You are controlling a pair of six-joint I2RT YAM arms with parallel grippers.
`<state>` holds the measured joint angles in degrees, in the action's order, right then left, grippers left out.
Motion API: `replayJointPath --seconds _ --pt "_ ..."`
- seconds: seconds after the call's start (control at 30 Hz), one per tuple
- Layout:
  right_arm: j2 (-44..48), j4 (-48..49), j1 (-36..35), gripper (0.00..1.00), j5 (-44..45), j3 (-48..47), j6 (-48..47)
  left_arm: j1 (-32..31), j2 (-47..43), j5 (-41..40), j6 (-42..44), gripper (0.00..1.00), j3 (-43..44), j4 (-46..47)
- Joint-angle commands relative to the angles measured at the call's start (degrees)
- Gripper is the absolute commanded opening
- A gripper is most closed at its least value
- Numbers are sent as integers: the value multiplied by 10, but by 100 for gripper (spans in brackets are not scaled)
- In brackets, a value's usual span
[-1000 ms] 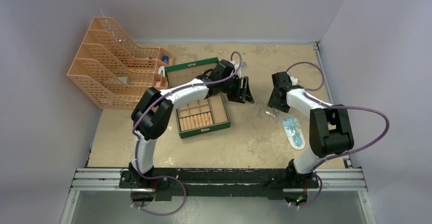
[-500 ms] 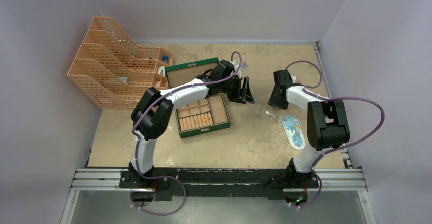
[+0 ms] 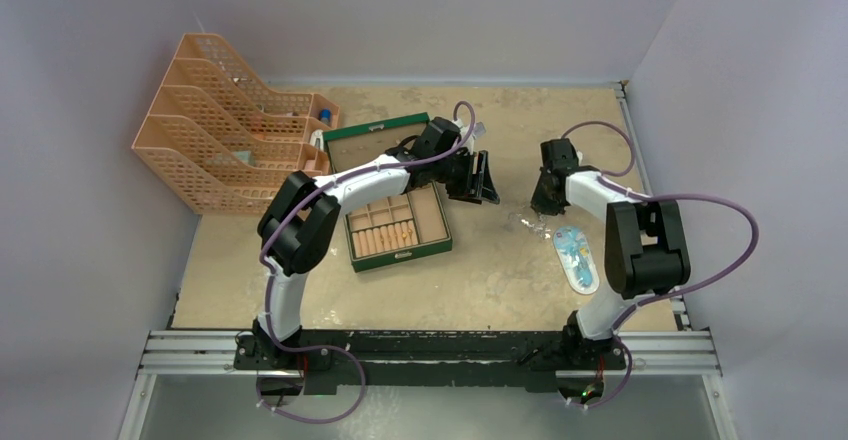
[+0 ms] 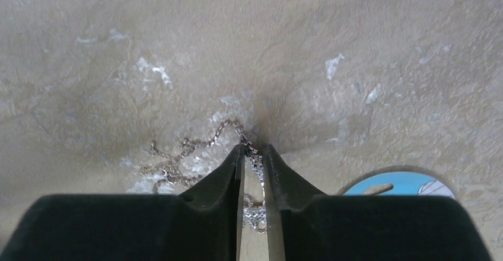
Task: Organize the mixed jewelry
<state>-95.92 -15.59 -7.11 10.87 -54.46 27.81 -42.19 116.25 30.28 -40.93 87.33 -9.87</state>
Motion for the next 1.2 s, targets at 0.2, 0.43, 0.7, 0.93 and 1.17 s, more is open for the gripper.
replayJointPath --seconds 0.2,0.43,0.7,0.93,1.17 --pt "8 -15 -7 20 1 37 -2 -1 -15 10 4 53 13 28" --pt "3 -36 -32 2 50 15 13 -2 -15 12 3 53 10 31" --pt "64 -54 -40 0 77 4 26 -1 6 5 -20 53 30 23" --pt "116 -61 -41 0 58 6 25 -1 34 -15 -50 52 60 12" --pt "157 -72 -41 0 17 -19 3 -1 63 -12 -63 52 84 19"
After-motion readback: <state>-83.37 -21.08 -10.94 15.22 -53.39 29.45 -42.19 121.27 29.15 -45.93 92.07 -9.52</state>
